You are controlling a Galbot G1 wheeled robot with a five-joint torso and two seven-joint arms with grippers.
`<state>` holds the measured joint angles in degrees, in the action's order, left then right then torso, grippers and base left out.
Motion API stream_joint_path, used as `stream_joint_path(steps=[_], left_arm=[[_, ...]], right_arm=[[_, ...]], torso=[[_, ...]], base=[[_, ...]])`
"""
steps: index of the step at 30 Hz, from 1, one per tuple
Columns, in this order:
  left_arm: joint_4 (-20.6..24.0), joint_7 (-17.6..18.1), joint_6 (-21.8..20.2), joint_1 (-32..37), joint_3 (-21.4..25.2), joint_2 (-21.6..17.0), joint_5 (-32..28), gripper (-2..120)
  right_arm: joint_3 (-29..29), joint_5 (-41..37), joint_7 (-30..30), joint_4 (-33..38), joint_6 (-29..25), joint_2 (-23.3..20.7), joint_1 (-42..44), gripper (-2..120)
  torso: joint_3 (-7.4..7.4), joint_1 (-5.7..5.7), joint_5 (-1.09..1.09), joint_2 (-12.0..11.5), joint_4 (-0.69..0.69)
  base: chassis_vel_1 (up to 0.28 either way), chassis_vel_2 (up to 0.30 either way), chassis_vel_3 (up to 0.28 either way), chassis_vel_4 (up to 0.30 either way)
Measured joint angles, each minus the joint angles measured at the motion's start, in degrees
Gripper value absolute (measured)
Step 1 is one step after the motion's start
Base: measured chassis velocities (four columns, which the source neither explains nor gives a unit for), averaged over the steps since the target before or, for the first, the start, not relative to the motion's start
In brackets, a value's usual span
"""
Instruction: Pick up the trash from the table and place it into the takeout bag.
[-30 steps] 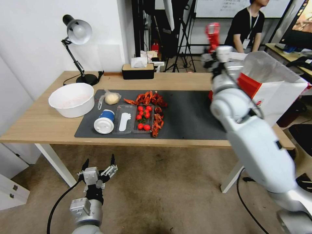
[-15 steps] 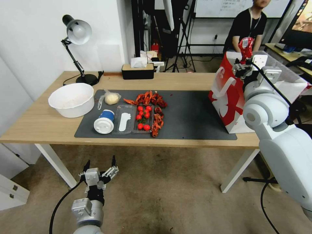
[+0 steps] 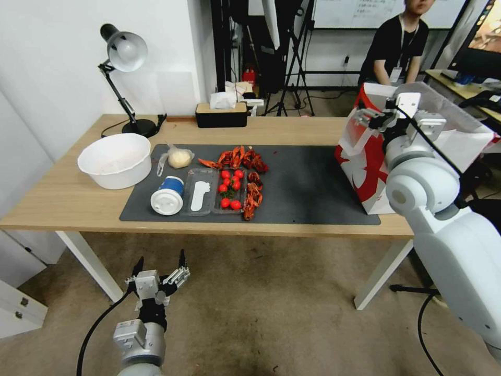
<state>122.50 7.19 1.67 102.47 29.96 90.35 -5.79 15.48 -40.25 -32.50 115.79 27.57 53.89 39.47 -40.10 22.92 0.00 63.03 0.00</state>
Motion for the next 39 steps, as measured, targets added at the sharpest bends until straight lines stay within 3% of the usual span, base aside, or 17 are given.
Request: stream_joint_path(steps=[8,18,23,26,30,33,39], left_arm=[[0.2,0.0,0.0,0.0,0.2,0.1,0.0,100],[0.1,0.0,0.1,-0.1,0.3,0.1,-0.2,100],[-0.2,0.0,0.2,-0.2,0.4,0.0,-0.8,100],[0.0,0.2,0.2,-0.5,0.2,0.0,-1.6,100],[0.1,0.2,0.2,-0.7,0.1,0.1,-1.8,100],[0.0,0.2,0.2,-1.1,0.1,0.2,-1.9,100],[-0.7,0.2,0.4,-1.4,-0.6,0.6,-1.8,100]], right_arm=[[-0.5,0.0,3.9,3.9,-4.9,0.1,1.8,100],[0.8,1.6,10.5,10.9,-11.8,-0.2,15.2,100],[1.7,7.2,14.5,11.7,-18.2,2.9,26.9,100],[2.7,10.8,17.7,11.3,-25.8,5.3,35.4,100],[3.4,12.5,19.6,10.2,-30.8,6.7,40.0,100],[3.7,15.2,21.3,7.2,-38.0,8.7,46.0,100],[3.6,18.8,20.9,4.3,-42.7,10.4,51.3,100]], torso=[[0.00,0.00,-0.01,0.0,0.01],[0.00,0.00,-0.01,0.0,-0.01],[-0.01,0.00,0.01,0.0,0.00],[0.00,0.00,0.00,0.0,0.00],[0.00,-0.01,-0.02,0.0,0.00],[0.00,-0.01,0.00,0.0,-0.01],[0.00,-0.01,0.01,0.0,0.00]], base=[[0.000,0.000,0.000,0.000],[0.000,0.000,0.000,0.000],[0.000,0.000,0.000,0.000],[0.000,0.000,0.000,0.000],[0.000,0.000,0.000,0.000],[0.000,0.000,0.000,0.000],[0.000,0.000,0.000,0.000]])
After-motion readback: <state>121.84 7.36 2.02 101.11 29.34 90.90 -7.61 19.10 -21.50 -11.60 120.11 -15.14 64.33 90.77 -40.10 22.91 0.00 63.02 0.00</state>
